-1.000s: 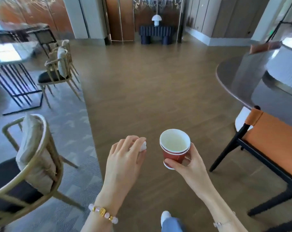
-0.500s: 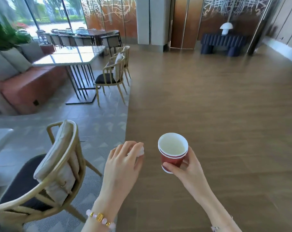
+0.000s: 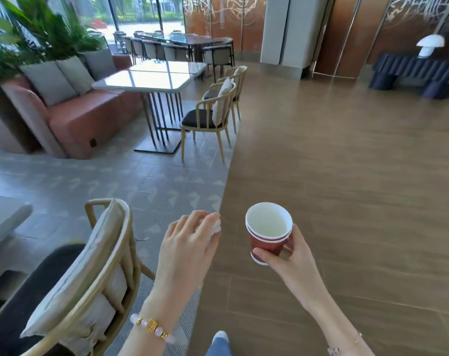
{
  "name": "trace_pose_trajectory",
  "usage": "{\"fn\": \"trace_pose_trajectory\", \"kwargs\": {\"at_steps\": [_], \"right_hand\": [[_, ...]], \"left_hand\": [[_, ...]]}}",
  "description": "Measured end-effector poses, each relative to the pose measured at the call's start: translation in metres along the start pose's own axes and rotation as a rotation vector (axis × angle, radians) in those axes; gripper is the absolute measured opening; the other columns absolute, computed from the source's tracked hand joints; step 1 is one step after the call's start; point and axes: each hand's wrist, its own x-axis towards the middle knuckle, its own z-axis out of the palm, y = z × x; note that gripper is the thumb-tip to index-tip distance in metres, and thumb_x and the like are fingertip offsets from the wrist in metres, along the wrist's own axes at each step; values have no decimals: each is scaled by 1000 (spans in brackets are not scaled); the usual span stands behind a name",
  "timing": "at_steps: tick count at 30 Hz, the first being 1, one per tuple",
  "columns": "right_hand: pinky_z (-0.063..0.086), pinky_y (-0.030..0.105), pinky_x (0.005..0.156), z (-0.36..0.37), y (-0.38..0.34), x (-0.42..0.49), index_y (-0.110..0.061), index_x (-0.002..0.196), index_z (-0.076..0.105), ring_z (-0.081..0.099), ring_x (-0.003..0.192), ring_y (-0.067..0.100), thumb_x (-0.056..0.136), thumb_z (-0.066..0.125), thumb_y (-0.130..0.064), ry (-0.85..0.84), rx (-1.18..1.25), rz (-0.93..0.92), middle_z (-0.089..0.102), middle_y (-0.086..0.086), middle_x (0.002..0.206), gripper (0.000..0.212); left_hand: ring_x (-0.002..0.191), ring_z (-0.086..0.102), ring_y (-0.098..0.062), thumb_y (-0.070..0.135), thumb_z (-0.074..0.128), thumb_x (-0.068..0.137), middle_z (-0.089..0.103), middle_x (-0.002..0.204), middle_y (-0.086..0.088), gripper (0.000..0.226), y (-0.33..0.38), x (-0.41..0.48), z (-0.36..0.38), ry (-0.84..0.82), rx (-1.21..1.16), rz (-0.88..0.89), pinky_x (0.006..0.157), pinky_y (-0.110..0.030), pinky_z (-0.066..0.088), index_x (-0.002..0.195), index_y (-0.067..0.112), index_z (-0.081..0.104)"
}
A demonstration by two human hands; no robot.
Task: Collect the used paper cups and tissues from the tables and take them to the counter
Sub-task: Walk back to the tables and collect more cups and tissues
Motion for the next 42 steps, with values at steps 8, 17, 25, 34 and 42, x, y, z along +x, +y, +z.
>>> {"fn": "trace_pose_trajectory", "kwargs": {"at_steps": [8,17,25,34,42], "right_hand": [[45,8,77,51,-14,166,-35,115,55,62,100,-1,68,84,-15,-50,30,-21,68,-19,105,59],[46,9,79,101,-7,302,-31,115,55,63,98,0,66,85,-12,-116,27,-19,69,-14,104,61],[49,20,86,166,5,447,-34,113,54,63,101,5,65,85,-11,-275,49,-39,67,-9,110,62],[49,14,79,265,-2,605,-40,114,51,61,99,-1,64,85,-22,-512,21,-81,65,-16,110,64],[49,15,80,382,-13,684,-43,106,50,61,98,-2,62,85,-17,-739,24,-112,63,-14,110,62]], "left_hand": [[79,63,-23,12,77,73,65,95,2,30,-88,133,43,32,12,-3,70,-35,50,101,15,66],[83,64,-23,14,75,76,66,98,0,28,-170,218,86,7,16,-114,73,-36,52,102,15,67],[80,64,-23,13,77,73,66,95,1,27,-249,301,128,58,114,-233,71,-36,52,99,15,67],[79,66,-25,12,79,71,68,95,-1,30,-349,394,154,160,241,-433,70,-39,54,99,13,69],[79,65,-22,16,79,71,67,96,0,30,-440,413,146,218,364,-634,67,-34,52,99,15,68]]}}
